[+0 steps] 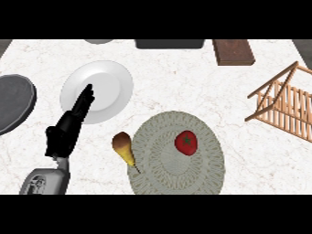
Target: Pick the lemon from the placemat and place it in the tiered shelf
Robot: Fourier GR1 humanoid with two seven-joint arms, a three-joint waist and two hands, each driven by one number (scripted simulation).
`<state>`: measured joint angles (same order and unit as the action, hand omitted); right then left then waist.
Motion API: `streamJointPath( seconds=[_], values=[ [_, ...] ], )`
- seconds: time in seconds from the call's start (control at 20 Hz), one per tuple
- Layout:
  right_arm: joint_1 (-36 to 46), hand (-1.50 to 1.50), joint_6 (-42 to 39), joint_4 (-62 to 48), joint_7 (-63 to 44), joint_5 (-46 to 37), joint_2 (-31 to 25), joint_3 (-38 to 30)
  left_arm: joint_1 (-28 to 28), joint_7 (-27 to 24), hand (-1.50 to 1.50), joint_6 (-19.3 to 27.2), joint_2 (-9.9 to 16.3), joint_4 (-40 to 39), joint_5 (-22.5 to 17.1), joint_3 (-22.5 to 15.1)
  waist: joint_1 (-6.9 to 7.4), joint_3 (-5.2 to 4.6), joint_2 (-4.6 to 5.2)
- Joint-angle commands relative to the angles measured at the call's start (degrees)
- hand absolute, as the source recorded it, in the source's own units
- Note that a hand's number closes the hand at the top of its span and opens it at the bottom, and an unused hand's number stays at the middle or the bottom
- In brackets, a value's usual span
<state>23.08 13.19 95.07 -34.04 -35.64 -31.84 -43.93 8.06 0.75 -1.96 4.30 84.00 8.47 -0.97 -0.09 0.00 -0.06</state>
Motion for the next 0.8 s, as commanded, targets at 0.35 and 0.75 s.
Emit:
streamJointPath(
  seconds=[0.35, 0.75],
  values=[
    [3.5, -1.50, 3.0, 9.0, -11.3, 7.8, -6.7, -12.7, 0.9, 0.6, 0.00, 1.1, -1.1, -1.2, 0.8, -0.2, -0.78, -0.05, -0.24],
    [-8.4, -1.50, -12.8, 7.7, -20.0, 19.6, -13.3, -30.3, -1.9, 0.0, 0.00, 1.2, -0.2, 0.8, 0.9, 0.2, -2.13, 0.03, -0.56]
  ],
)
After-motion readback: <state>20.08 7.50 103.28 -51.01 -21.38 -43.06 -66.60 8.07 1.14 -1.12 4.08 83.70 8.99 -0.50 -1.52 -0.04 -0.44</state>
